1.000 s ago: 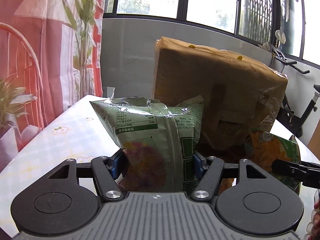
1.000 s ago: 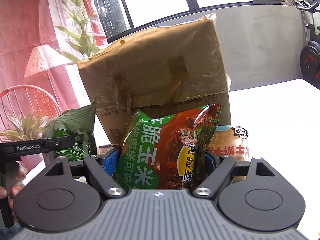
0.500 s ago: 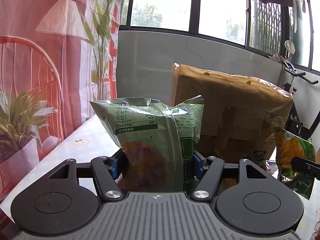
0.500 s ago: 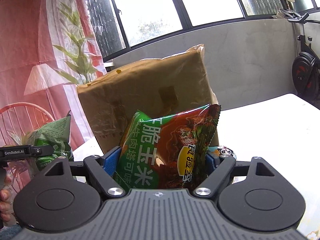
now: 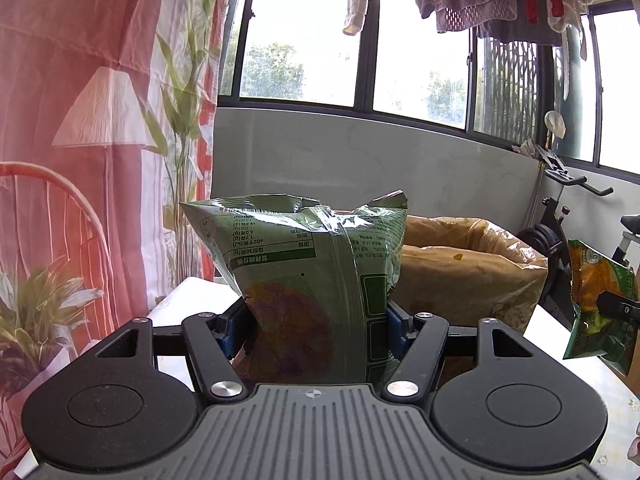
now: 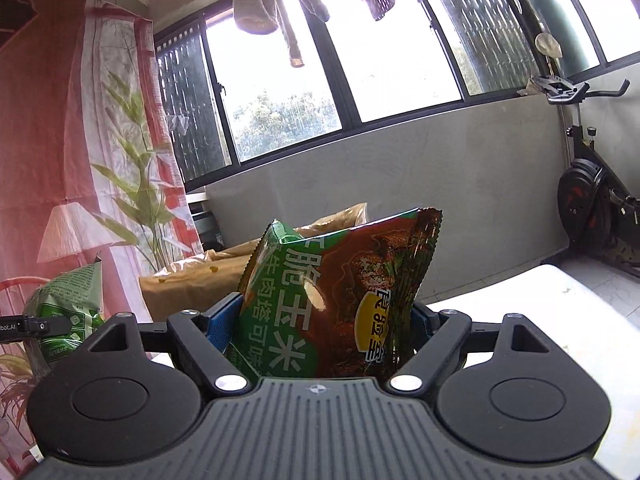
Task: Organize snacks
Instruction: 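Lift both held bags and carry them over the box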
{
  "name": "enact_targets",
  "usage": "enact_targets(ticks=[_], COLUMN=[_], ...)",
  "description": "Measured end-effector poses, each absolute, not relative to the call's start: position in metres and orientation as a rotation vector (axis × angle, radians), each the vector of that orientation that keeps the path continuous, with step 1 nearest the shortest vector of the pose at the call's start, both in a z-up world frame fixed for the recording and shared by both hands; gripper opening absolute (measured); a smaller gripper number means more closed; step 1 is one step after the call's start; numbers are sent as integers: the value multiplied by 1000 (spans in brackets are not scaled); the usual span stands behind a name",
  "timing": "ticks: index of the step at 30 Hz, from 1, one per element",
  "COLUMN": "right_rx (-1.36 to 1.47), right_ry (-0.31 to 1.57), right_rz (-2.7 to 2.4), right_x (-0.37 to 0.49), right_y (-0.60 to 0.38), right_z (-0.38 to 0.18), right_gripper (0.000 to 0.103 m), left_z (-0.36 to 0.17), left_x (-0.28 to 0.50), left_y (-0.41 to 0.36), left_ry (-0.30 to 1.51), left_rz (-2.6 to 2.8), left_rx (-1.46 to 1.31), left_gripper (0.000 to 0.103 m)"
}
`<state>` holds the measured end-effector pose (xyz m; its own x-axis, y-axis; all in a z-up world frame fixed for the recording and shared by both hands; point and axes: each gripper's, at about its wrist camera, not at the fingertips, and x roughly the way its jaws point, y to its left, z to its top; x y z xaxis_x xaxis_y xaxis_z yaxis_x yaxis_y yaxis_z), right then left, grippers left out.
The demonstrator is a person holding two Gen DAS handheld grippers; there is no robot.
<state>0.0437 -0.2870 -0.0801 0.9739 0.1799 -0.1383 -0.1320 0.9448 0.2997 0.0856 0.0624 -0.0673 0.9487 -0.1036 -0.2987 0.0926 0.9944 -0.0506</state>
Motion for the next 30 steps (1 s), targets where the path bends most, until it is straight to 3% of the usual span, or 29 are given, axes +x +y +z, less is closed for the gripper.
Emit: enact_targets(ticks=[15, 30], right_rx=[216, 134], right_ry=[86, 143], right_rz=[175, 217], right_x=[121, 223], right_y=[-287, -265], right_z=[-20, -13], right_gripper=[83, 83], left_z=[-22, -12], left_x=[165, 295], left_y=[31, -19], left_ry=[251, 246], left_rz=[-208, -242], left_rx=[12, 93], left_gripper=[69, 69])
